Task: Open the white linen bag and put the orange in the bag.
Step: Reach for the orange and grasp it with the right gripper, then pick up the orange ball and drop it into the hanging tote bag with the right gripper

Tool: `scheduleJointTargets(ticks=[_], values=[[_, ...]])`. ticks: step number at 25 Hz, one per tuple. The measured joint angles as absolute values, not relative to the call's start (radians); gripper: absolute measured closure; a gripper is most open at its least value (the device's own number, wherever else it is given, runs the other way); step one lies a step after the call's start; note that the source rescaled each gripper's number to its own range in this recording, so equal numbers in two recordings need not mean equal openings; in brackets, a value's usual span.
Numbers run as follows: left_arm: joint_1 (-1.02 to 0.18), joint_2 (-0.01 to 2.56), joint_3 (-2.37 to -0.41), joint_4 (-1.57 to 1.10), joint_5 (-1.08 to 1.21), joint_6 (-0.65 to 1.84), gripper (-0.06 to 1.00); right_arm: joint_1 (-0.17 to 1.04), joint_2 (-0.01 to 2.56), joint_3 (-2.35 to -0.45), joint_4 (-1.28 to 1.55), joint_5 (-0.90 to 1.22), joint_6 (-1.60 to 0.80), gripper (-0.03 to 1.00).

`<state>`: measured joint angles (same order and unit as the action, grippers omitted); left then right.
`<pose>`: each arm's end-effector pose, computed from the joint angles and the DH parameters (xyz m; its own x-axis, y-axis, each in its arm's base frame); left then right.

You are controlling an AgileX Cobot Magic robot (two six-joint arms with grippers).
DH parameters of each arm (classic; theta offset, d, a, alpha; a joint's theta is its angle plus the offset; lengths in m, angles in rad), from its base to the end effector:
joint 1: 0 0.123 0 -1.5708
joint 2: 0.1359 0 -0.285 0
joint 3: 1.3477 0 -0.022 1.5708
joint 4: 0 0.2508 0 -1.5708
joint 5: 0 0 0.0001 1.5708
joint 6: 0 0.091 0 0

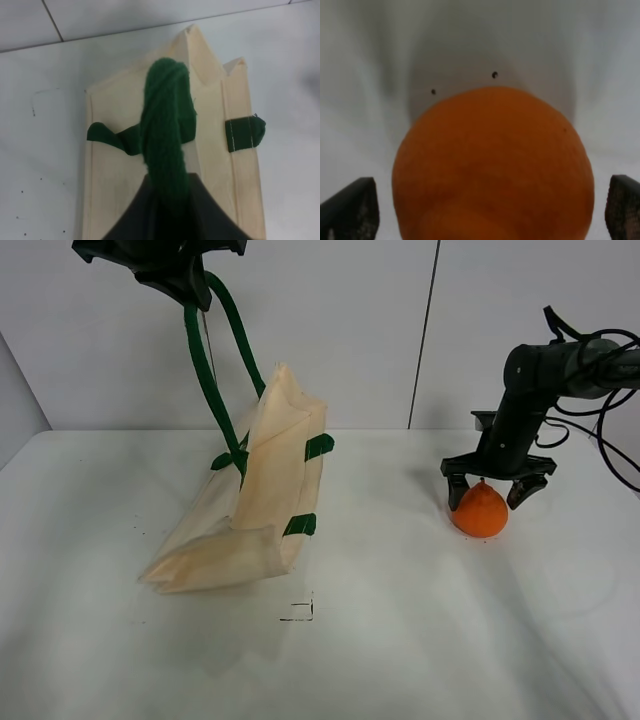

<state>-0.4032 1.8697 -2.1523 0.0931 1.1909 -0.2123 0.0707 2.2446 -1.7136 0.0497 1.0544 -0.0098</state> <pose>0.3781 -0.1528 0.4263 -0.7212 0.1162 -0.6829 0.2126 0.9754 -0.0585 0.4475 0.0356 0.1411 -0.9958 -0.0557 -0.0724 -0.0590 0.9973 0.0442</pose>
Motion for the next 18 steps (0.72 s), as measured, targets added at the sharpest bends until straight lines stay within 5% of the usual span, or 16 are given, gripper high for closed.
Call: scheduleJointTargets(ticks=[3, 7, 8, 18], values=[[-0.403, 1.870, -2.152, 0.093, 1.191, -0.212, 0.94, 0.071, 2.245, -1.718, 0.050, 1.067, -0.010, 0.10], [-0.403, 1.870, -2.152, 0.093, 1.191, -0.212, 0.94, 0.071, 2.245, -1.719, 0.051, 1.074, -0.010, 0.85], [-0.403, 1.870, -2.152, 0.093, 1.191, -0.212, 0.94, 0.071, 2.245, -1.724, 0.054, 1.081, -0.010, 0.96], [-0.403, 1.861, -2.152, 0.093, 1.191, -0.212, 0.94, 0.102, 2.174, -2.037, 0.212, 1.206, -0.010, 0.97]])
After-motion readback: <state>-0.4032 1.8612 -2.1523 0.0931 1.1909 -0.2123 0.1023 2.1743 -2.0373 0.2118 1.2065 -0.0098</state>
